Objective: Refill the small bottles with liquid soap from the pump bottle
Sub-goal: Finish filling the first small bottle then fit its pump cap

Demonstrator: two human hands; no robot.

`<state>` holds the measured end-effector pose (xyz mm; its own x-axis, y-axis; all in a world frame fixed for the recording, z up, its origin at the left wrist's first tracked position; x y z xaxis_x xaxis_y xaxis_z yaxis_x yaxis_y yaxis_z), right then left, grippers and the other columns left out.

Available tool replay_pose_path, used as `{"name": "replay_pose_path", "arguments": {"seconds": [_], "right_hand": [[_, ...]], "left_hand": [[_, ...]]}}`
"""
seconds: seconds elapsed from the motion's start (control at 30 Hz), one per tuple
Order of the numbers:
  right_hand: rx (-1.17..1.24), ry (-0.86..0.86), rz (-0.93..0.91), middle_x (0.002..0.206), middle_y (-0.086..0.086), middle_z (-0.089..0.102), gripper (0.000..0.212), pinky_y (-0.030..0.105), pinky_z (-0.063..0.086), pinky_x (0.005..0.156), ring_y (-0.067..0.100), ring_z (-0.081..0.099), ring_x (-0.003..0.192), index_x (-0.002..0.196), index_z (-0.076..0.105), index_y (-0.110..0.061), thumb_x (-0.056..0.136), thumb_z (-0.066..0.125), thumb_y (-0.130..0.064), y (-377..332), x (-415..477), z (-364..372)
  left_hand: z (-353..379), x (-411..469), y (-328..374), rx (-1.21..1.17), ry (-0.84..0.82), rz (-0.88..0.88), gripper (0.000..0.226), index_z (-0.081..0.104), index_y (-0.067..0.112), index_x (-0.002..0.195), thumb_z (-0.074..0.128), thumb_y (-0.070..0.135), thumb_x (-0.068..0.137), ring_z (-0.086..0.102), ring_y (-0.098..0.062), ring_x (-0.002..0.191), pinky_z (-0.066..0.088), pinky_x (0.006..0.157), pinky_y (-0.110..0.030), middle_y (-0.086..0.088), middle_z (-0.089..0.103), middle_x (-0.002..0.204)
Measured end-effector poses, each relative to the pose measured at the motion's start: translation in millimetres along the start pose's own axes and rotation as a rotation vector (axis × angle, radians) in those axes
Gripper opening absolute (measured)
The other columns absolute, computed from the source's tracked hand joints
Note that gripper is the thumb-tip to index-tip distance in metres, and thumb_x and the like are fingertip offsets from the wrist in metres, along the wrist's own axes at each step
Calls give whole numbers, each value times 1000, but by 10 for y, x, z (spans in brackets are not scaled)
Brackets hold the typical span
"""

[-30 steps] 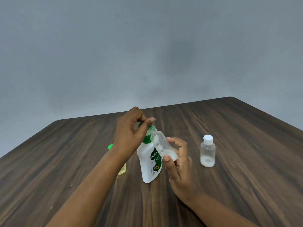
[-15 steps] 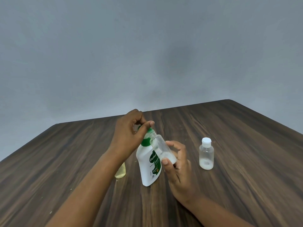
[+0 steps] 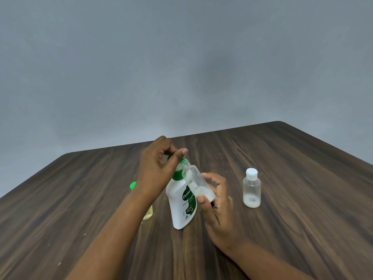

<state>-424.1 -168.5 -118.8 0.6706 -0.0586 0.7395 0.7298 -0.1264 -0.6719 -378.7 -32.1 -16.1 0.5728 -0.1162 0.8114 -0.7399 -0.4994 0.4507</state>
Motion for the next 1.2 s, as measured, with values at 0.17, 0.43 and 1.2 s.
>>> {"name": "replay_pose_path", "arguments": {"seconds": [0.17,0.43,1.2], "right_hand": [[7,3,-12,79,-25,61,45,10,41,55,1,59,62,122,39,-28,92,41,-61,2,-6,-1],[25,-10,-8,79,-20,63,40,15,44,56,5,61,63,121,40,-32,92,42,-61,-12,-27,8],[49,-17,-8,77,-24,61,42,11,41,55,1,59,61,123,39,-35,91,43,-62,-31,2,20]], "left_hand": [[36,1,-24,-6,1,26,37,49,8,61,59,39,81,47,-14,61,38,58,-23,0,49,62],[46,-112,-76,-54,50,-7,41,48,2,61,59,36,81,45,-15,60,36,56,-22,-5,49,61],[18,18,-56,-10,16,11,39,48,7,61,58,39,80,46,-16,60,37,56,-25,-2,48,61]]}}
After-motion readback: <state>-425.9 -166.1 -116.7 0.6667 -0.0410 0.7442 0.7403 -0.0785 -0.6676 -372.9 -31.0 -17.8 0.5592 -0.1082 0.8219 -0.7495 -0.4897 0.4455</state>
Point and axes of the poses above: each hand's wrist, its own x-axis towards the middle knuckle, its own z-axis out of the palm, y = z × x, the point moved 4 cm from there along x, towards the middle knuckle
